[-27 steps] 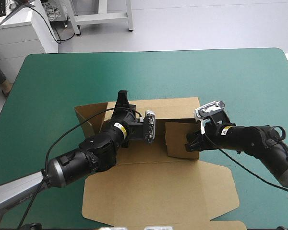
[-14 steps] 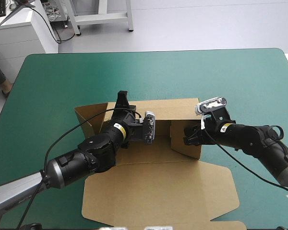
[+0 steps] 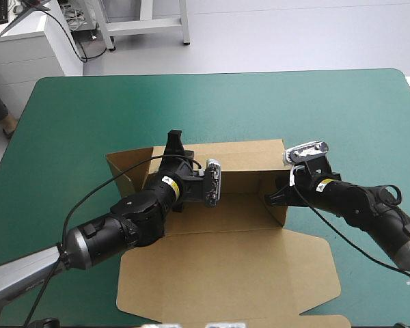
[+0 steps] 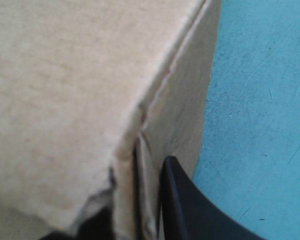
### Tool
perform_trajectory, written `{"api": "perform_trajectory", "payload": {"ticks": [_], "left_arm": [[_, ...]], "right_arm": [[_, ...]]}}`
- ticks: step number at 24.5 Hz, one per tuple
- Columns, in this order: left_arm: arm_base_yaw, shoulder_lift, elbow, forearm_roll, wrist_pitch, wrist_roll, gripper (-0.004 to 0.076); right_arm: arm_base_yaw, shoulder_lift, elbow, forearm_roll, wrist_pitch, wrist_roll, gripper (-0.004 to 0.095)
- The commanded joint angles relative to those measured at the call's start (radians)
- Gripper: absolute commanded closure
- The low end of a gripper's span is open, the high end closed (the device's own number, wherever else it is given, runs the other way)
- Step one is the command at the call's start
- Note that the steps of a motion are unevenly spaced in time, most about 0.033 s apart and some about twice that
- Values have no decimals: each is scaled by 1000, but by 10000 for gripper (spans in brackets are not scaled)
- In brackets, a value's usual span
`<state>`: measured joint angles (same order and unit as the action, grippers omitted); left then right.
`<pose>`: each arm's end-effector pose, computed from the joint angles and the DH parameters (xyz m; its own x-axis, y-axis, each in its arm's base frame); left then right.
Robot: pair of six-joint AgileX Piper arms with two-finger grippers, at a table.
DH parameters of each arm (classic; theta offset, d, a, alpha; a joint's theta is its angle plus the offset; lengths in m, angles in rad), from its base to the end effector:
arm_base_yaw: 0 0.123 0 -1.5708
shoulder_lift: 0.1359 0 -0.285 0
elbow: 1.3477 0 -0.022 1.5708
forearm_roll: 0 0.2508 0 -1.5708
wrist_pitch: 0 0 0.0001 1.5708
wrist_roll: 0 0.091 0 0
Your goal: Fold the box
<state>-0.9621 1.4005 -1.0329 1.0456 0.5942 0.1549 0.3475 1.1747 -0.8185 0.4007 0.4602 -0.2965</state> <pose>0.2093 -0.2230 0.3141 0.2968 0.9482 -0.1131 0.5085 -0.0567 0.8592 0.2230 0.0976 0.2953 -0.6328 -0.1599 -0.7576 -0.4193 0.8933 0.1617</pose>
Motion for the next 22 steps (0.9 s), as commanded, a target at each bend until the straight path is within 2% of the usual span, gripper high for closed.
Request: {"api": "perform_trajectory", "payload": {"ticks": [1,4,5,6,9,11,13,22], "left_arm": [[-29,-10,-6,-77,-78,1,732],[-88,-12,-6,-72,-56,1,713],[-115,-12,-6,-72,-30,1,672],[-130,-12,-6,-72,-11,1,628],[-193,-23,-6,-74,53,1,398],[-217,-38,-6,-74,61,-21,326],[-230,-60,-6,-76,59,-30,301],[-325,-182,-6,-77,82,-81,300]], "right_arm": [[5,-14,-16,96,-23,6,908],[5,-14,-16,101,-48,20,908],[5,-14,-18,101,-56,37,908],[5,-14,-18,101,-65,37,908],[5,-14,-18,101,-102,68,908],[5,-12,-18,101,-115,71,908],[5,-2,-20,101,-125,71,908],[5,64,-20,101,-146,97,908]]}}
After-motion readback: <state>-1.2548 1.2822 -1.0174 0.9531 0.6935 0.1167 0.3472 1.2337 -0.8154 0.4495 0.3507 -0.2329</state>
